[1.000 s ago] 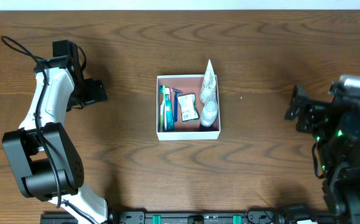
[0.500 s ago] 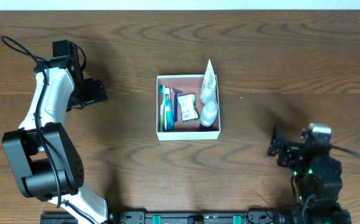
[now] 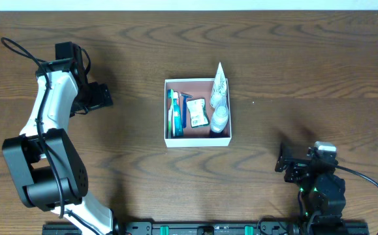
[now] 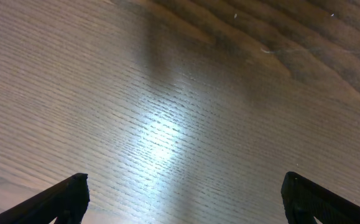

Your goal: Pack container

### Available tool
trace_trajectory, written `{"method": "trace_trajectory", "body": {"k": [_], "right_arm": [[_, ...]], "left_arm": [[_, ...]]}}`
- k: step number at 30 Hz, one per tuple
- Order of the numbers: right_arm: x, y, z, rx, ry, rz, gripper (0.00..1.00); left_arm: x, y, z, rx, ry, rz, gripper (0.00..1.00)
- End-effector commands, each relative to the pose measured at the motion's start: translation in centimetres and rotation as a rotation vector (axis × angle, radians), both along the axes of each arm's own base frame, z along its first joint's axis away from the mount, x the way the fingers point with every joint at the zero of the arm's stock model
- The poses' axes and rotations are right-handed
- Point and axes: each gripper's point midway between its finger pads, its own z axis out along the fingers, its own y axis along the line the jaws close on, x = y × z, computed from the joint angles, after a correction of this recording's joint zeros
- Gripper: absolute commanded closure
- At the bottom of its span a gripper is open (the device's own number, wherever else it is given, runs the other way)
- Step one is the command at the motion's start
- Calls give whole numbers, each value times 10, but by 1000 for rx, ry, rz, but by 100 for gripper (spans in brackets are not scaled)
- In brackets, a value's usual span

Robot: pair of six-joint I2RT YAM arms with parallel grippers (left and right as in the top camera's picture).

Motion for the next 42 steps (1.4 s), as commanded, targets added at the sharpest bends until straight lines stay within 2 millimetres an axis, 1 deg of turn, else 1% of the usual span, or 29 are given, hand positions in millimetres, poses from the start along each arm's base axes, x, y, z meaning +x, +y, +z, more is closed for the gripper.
{"method": "trace_trajectory", "body": {"k": [1, 27, 31, 34, 35, 38, 39, 40, 42], "right_arm": [[0, -1, 2, 11, -12, -6, 1], [0, -1, 1, 11, -11, -6, 2], [0, -1, 1, 11, -10, -6, 1], [0, -1, 1, 11, -11, -6, 1], [0, -1, 1, 11, -10, -6, 1], [0, -1, 1, 11, -11, -6, 1], [0, -1, 1, 11, -11, -6, 1], [0, -1, 1, 11, -10, -6, 1], [0, -1, 1, 11, -11, -6, 1]], "left_arm": [[1, 3, 11, 16, -27, 13, 2], [1, 4, 11, 16, -26, 14, 2], [2, 3, 17, 19, -45, 13, 2], [2, 4, 35, 31, -93, 13, 2], [2, 5, 45, 39, -121, 14, 2], [0, 5, 88, 62, -240, 16, 2], [-3, 4, 106, 71, -290, 16, 2], [-6, 5, 121, 90, -330, 9, 2], [-22, 5, 156, 131, -407, -13, 2]]}}
